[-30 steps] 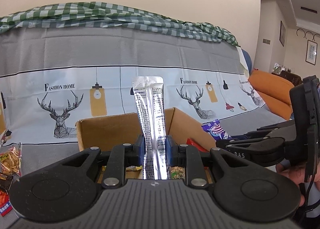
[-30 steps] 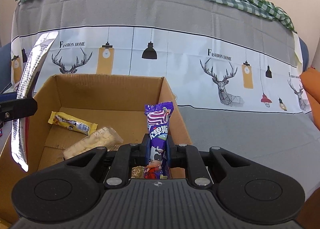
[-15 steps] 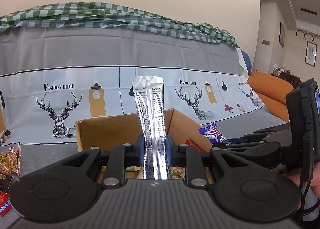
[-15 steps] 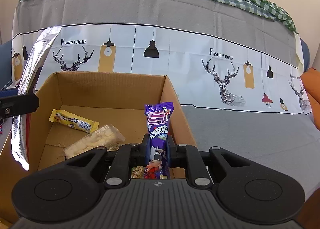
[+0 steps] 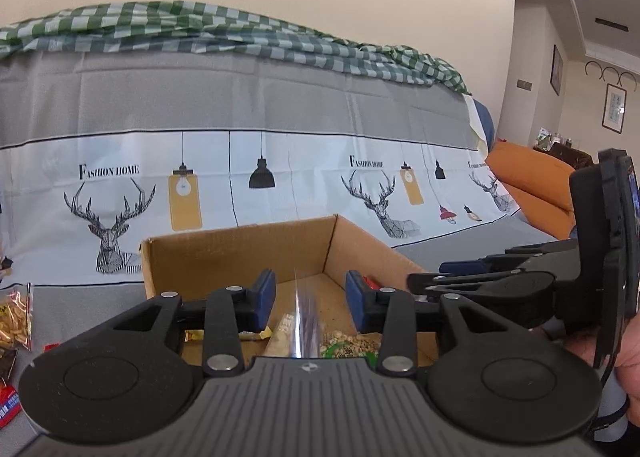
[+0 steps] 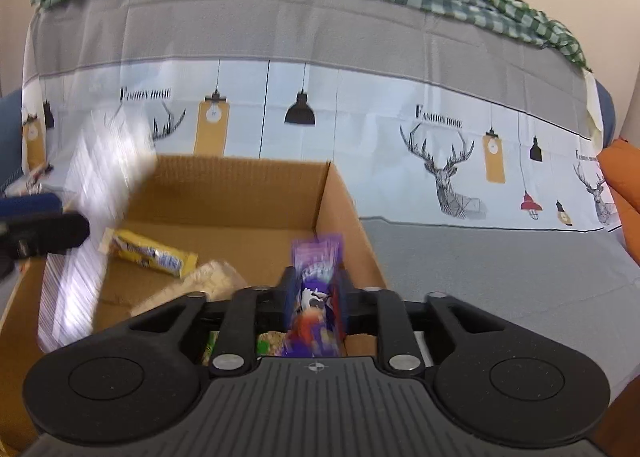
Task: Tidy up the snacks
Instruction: 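Open the left gripper while the right gripper releases the purple bar into the box, then move both grippers back to the snack pile, then grasp the dark brown chocolate bar with the left gripper while the right gripper grasps the red-wrapped snack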
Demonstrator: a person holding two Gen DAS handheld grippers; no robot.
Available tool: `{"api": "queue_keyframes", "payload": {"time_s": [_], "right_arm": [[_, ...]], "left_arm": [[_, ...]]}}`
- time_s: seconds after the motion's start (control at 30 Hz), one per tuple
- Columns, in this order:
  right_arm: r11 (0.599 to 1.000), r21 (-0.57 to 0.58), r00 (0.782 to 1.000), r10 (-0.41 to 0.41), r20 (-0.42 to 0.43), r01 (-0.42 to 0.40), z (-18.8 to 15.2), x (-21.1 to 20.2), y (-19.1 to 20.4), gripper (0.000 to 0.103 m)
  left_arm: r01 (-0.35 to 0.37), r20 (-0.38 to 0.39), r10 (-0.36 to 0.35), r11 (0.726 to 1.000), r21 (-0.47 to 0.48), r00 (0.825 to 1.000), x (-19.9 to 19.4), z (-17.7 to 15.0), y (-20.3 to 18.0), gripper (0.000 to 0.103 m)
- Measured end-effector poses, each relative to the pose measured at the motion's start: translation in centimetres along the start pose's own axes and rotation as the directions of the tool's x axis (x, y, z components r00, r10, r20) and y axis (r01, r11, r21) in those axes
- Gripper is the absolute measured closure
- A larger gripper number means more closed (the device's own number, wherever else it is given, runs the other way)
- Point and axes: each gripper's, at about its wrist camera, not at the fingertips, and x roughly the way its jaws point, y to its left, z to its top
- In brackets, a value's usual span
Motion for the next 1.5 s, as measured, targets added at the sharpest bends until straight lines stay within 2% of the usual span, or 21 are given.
{"api": "queue_keyframes", "payload": {"time_s": [0.03, 0.2, 0.3, 0.33, 0.43, 0.53, 0.73, 0.87, 0.97, 1.1, 1.2, 1.33, 1.43, 1.5], "right_arm": [[1.000, 0.009, 1.000, 0.004, 0.010, -0.004, 0.1, -0.2, 0.1, 0.060], [0.999, 0.015, 0.998, 0.029, 0.051, -0.030, 0.4, -0.9, 1.4, 0.059], [0.999, 0.006, 0.996, 0.047, 0.081, -0.048, 0.7, -1.6, 2.8, 0.059], [0.998, 0.002, 0.994, 0.055, 0.091, -0.056, 0.7, -1.8, 3.4, 0.059], [0.997, -0.005, 0.990, 0.081, 0.116, -0.081, 0.9, -2.4, 5.1, 0.059], [0.994, -0.003, 0.984, 0.112, 0.141, -0.112, 1.1, -3.0, 7.0, 0.059], [0.981, -0.012, 0.965, 0.192, 0.179, -0.193, 1.3, -3.7, 11.5, 0.059], [0.967, -0.017, 0.948, 0.254, 0.191, -0.256, 1.2, -3.9, 14.5, 0.060], [0.955, -0.021, 0.936, 0.293, 0.193, -0.295, 1.2, -3.9, 16.7, 0.065], [0.938, -0.042, 0.919, 0.346, 0.190, -0.345, 0.9, -3.8, 19.5, 0.070], [0.924, -0.067, 0.906, 0.382, 0.181, -0.376, 0.8, -3.1, 21.8, 0.072], [0.909, -0.068, 0.899, 0.416, 0.138, -0.410, 0.7, -1.2, 24.8, 0.072], [0.906, -0.055, 0.899, 0.424, 0.111, -0.420, 0.8, 0.5, 26.9, 0.072], [0.906, -0.040, 0.902, 0.422, 0.086, -0.420, 0.8, 1.8, 28.0, 0.072]], "left_arm": [[-0.001, 0.003, 0.001, 1.000, -0.003, 1.000, -0.1, 0.1, 0.1, 0.060], [-0.040, 0.009, 0.040, 0.998, -0.043, 0.999, -0.8, 0.2, 1.5, 0.060], [-0.072, 0.015, 0.074, 0.992, -0.100, 0.997, -1.7, 0.3, 3.2, 0.068], [-0.083, 0.016, 0.085, 0.989, -0.121, 0.996, -2.1, 0.4, 4.0, 0.074], [-0.135, 0.007, 0.139, 0.975, -0.177, 0.990, -3.4, 0.5, 6.2, 0.081], [-0.182, -0.010, 0.186, 0.947, -0.264, 0.983, -4.8, 0.4, 9.2, 0.081], [-0.263, -0.066, 0.263, 0.849, -0.457, 0.963, -7.7, -0.4, 15.7, 0.081], [-0.313, -0.108, 0.305, 0.779, -0.544, 0.946, -8.9, -1.1, 19.4, 0.081], [-0.346, -0.149, 0.324, 0.721, -0.600, 0.934, -9.5, -1.9, 21.9, 0.081], [-0.382, -0.208, 0.331, 0.644, -0.663, 0.920, -9.3, -2.9, 24.7, 0.081], [-0.390, -0.243, 0.318, 0.579, -0.716, 0.917, -9.2, -3.9, 26.7, 0.081], [-0.415, -0.285, 0.318, 0.499, -0.760, 0.904, -8.7, -4.8, 28.6, 0.081], [-0.454, -0.323, 0.337, 0.459, -0.764, 0.884, -8.0, -5.2, 29.7, 0.076], [-0.476, -0.346, 0.348, 0.425, -0.770, 0.871, -7.7, -5.5, 30.6, 0.065]]}}
